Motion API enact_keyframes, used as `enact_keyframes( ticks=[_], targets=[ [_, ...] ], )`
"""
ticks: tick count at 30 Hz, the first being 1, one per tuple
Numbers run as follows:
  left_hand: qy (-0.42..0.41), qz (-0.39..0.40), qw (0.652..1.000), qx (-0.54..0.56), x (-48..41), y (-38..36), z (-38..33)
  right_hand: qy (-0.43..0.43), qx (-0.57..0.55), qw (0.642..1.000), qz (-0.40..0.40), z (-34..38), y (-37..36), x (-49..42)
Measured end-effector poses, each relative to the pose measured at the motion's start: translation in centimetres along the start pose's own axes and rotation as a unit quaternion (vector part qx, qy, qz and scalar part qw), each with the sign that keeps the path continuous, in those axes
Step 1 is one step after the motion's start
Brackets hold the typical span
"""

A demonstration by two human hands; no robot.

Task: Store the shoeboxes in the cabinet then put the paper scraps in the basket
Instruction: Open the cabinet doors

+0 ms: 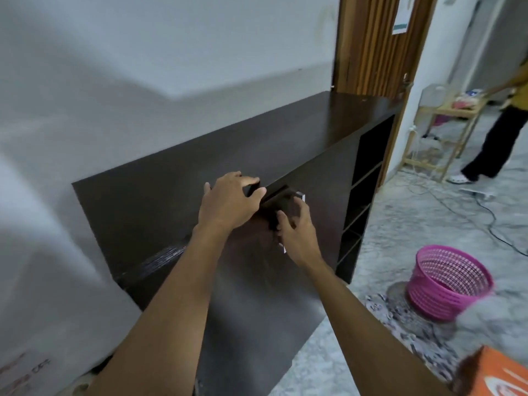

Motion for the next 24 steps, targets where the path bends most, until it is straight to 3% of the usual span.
enact_keyframes(
  ticks=[5,12,21,24],
  targets=[
    [-0.010,0.003,1.000,0.009,-0.3,-0.3,0.1,-0.009,0.046,0.998,-0.029,0.0,0.7,1.1],
    [-0.021,0.009,1.000,0.009,0.1,0.0,-0.3,-0.011,0.011,0.999,-0.049,2.2,2.2,3.1],
    [-0.012,0.026,0.999,0.015,0.2,0.3,-0.6,-0.013,0.077,0.992,-0.099,2.2,7.8,10.6],
    [-0.017,0.027,0.999,0.005,0.2,0.3,-0.6,-0.020,0.111,0.990,-0.084,2.4,10.2,14.3]
  ],
)
Point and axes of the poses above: each hand's wrist, its own x-axis away from the middle knuckle, its own y-axis out of the back of the hand, z = x × y, the point moved 4 cm from there along -x, towards the middle knuckle, and after that the axes turned 2 degrees about -x, right-handed, at the moved point
